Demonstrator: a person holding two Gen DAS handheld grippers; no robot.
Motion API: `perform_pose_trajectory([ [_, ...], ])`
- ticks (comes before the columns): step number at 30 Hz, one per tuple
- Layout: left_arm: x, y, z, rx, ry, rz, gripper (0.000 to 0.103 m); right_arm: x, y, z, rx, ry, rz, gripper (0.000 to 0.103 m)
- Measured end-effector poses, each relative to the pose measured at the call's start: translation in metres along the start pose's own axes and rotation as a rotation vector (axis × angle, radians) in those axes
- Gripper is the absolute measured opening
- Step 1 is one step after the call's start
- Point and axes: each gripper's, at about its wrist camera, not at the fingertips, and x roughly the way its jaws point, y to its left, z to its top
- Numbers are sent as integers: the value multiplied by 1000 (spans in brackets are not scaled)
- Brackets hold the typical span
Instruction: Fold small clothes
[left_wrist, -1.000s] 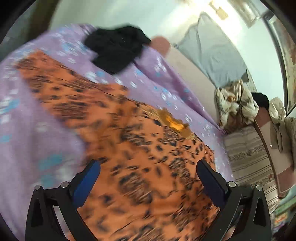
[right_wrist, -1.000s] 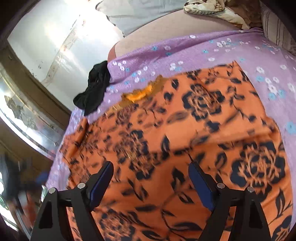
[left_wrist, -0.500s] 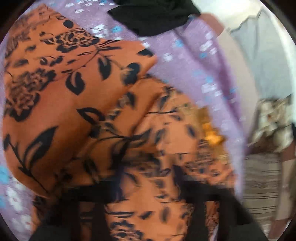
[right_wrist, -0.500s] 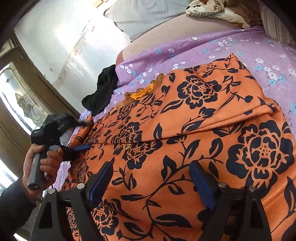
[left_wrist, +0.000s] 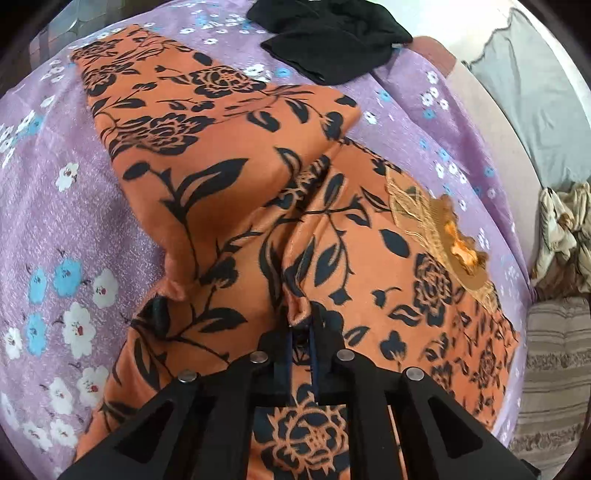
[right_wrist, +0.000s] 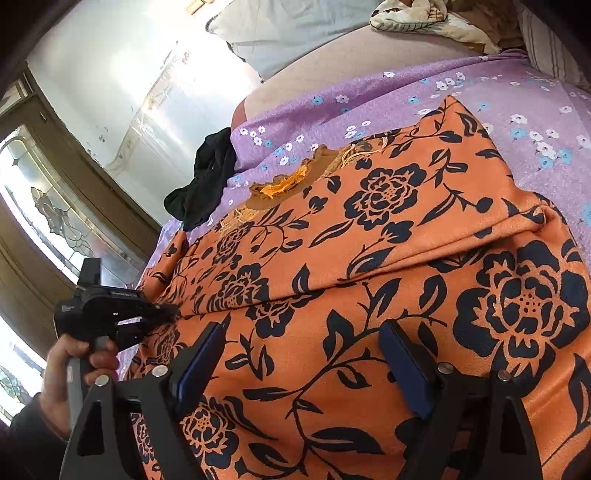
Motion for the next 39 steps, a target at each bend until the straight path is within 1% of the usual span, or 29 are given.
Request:
perform_pose_trajectory([
  [1,-4,1,3,-8,26,-28,24,1,0,0,-2,1,-4,88],
  [2,-9,2,5,-13,32,-53,34,2,1,-1,-4,4,-7,89],
  [3,-21,6,8,-24,12,-93,37,2,2,0,-9,6,-10,89],
  [5,-44,16,14,-22,-30,-157,57,2,2,-1,-8,3,-7,89],
  [7,-72,43,23,-39,-79,-231,68,2,1,-1,-6,3,-4,89],
  [8,-88,65,32,-74,-123,-258,69,3,1,-1,-8,3,-5,89],
  [10,-106,112,56,-168,-181,-282,70,4,2,-1,-11,4,-8,89],
  [12,-105,152,82,-255,-193,-270,70,5,3,-1,-17,8,-13,90],
  [13,-103,178,102,-321,-201,-272,69,6,3,-1,-20,10,-13,91],
  [14,-97,190,113,-364,-207,-274,69,6,3,-1,-21,10,-14,91],
  [15,-93,209,131,-411,-215,-265,69,6,3,-1,-21,10,-14,91],
  [16,-88,222,149,-438,-217,-252,69,6,3,-1,-21,10,-14,91],
  [19,-76,241,188,-454,-232,-223,69,7,3,-2,-23,11,-17,91],
  [21,-68,246,205,-450,-240,-203,69,8,3,-2,-25,13,-18,91],
  [22,-61,250,208,-453,-240,-187,69,9,3,-2,-26,14,-20,91],
  [23,-52,253,214,-459,-227,-165,69,9,3,-2,-27,15,-21,91],
  [24,-46,255,217,-463,-224,-155,68,10,3,-2,-28,16,-22,91],
  [26,-44,256,222,-446,-248,-146,67,10,3,-3,-29,15,-22,91],
  [27,-43,253,226,-424,-245,-116,61,10,3,-2,-29,16,-22,91],
  [28,-39,250,232,-394,-231,-58,30,10,3,-2,-30,16,-23,91],
  [29,-36,248,232,-371,-208,-9,4,10,3,-2,-31,16,-24,91],
  [30,-30,248,236,-353,-180,31,4,11,3,-2,-32,16,-25,91],
  [31,-29,248,236,-350,-182,40,4,11,3,-2,-33,16,-26,91],
  [33,-29,236,241,-321,-184,99,3,11,4,-2,-32,15,-25,91],
  [34,-34,226,242,-298,-198,144,3,11,3,-2,-32,16,-26,91],
  [35,-40,214,243,-261,-226,176,3,11,3,-2,-32,16,-25,91],
  [36,-53,193,242,-187,-280,197,3,10,3,-2,-31,15,-23,91],
  [37,-69,168,237,-110,-339,192,3,10,3,-3,-29,13,-20,91],
  [39,-102,120,223,19,-432,152,3,10,3,-3,-28,10,-17,91],
])
